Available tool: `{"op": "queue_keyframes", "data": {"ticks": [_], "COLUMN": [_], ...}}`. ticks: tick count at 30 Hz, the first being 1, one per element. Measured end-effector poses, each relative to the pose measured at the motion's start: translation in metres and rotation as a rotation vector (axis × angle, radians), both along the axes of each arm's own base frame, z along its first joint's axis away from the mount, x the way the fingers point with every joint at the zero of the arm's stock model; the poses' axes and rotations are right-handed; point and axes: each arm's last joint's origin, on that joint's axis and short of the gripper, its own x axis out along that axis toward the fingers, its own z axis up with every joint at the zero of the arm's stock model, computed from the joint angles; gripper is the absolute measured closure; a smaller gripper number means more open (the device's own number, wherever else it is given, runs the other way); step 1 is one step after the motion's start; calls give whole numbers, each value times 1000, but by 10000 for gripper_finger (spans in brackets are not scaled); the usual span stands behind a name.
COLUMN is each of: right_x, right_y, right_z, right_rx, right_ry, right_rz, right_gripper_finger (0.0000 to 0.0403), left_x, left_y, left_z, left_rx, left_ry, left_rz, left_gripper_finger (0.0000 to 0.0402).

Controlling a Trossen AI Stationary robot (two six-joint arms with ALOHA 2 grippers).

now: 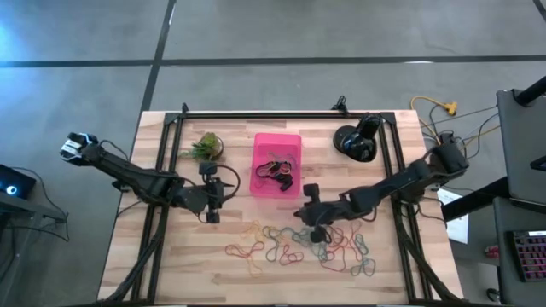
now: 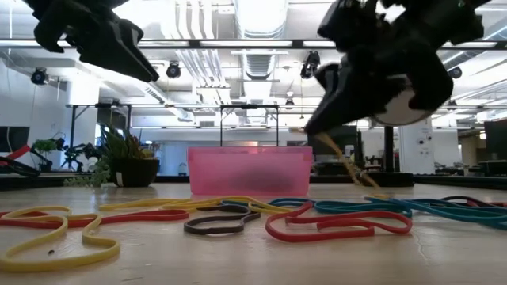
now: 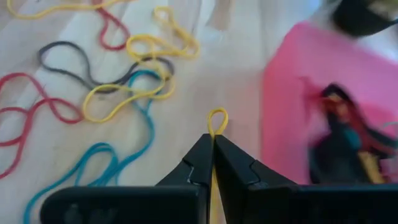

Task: Pick and place rubber bands into bin
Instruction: Put the yellow rubber bands into the pink bin

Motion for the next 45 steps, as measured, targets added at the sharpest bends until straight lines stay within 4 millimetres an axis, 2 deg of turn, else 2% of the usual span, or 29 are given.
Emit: {"op": "queue_keyframes", "data": {"ticks": [8,14,19,24,28,32,39,45], "right_x": [2,13,27,39,45,52,63,64], "right_y": [-5,-16,-35,-64,-88,-107,-130,-147], "right_z": [33,60,79,87,80,64,32,20], "right_rx": [-188,-288,-339,-349,-358,-360,-329,-239], "right_ry": [-118,-188,-221,-226,-199,-147,-72,-60], "right_rz": [-44,-87,-139,-230,-298,-348,-348,-428], "right_gripper_finger": [394,394,394,394,394,394,394,391], "left_x": [1,1,1,1,1,1,1,2], "left_y": [0,0,0,0,0,1,1,1], "left_z": [2,1,-2,-3,-3,-3,-3,-3], "left_rx": [35,51,70,72,79,94,86,75], "left_ry": [-26,-20,-15,-14,-14,-16,-22,-47], "left_rz": [7,0,-11,-12,-11,3,10,10], "left_gripper_finger": [285,285,285,285,285,285,285,285]}}
